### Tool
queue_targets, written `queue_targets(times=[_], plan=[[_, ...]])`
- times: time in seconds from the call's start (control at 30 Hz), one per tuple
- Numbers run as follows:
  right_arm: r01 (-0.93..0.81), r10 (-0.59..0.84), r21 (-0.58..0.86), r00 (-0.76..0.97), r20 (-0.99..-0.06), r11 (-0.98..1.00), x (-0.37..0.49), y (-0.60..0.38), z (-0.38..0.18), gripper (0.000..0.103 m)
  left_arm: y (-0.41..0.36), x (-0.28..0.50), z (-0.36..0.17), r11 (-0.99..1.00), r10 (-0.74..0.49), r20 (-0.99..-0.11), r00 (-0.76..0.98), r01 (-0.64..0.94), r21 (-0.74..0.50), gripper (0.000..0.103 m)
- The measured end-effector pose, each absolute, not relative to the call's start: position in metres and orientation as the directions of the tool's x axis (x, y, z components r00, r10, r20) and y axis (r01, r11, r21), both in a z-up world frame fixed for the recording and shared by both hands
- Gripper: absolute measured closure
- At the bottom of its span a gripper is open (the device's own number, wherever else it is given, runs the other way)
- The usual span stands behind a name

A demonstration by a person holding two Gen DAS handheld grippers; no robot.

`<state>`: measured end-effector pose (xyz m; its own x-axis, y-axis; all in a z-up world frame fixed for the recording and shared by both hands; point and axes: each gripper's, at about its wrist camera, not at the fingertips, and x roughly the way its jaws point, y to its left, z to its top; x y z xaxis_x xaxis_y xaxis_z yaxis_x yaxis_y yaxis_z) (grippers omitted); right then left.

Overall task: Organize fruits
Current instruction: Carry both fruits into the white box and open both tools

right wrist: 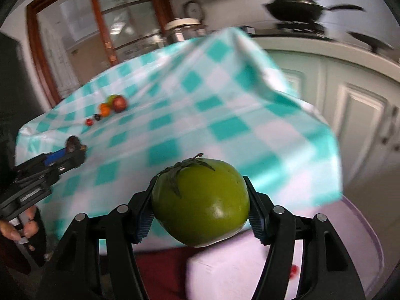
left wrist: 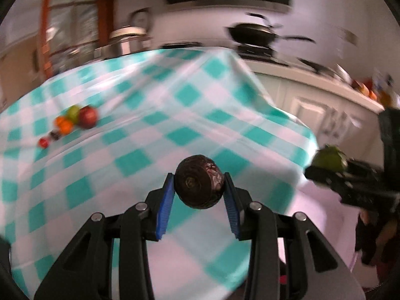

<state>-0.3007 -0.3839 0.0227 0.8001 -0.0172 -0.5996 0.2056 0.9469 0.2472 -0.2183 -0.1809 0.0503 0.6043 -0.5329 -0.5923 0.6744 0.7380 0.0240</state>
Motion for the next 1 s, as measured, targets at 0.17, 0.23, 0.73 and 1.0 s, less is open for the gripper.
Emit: queue_targets(times=[0.17,0.23,0.73,1.0], plan=[[0.361,-0.129,0.223,0.734,-0.667,0.905,-0.331,-0.433,-0.010,0.040,-0.240,-0.256,0.034,0.567,-0.596,-0.644,0.479,0.819,0.085,0.064],[0.416,-0.167,0.200,0.693,-0.702,0.887,-0.338,-0.449,-0.024,0.041,-0.263,-0.271,0.023,0.485,-0.605,-0.681,0.412,0.869,0.095,0.064],[0.647,-0.133,0.084,0.279,-0.951,0.757,-0.313,-0.525,-0.157,0.041,-0.402,-0.320,-0.146,0.096,-0.217,-0.973,0.075,0.994,0.055,0.064],[0.662,-0.122,0.034,0.188,-0.975,0.749,-0.311,-0.521,-0.191,0.041,-0.408,-0.307,-0.190,0.114,-0.080,-0.996,0.041,0.993,0.032,0.064]])
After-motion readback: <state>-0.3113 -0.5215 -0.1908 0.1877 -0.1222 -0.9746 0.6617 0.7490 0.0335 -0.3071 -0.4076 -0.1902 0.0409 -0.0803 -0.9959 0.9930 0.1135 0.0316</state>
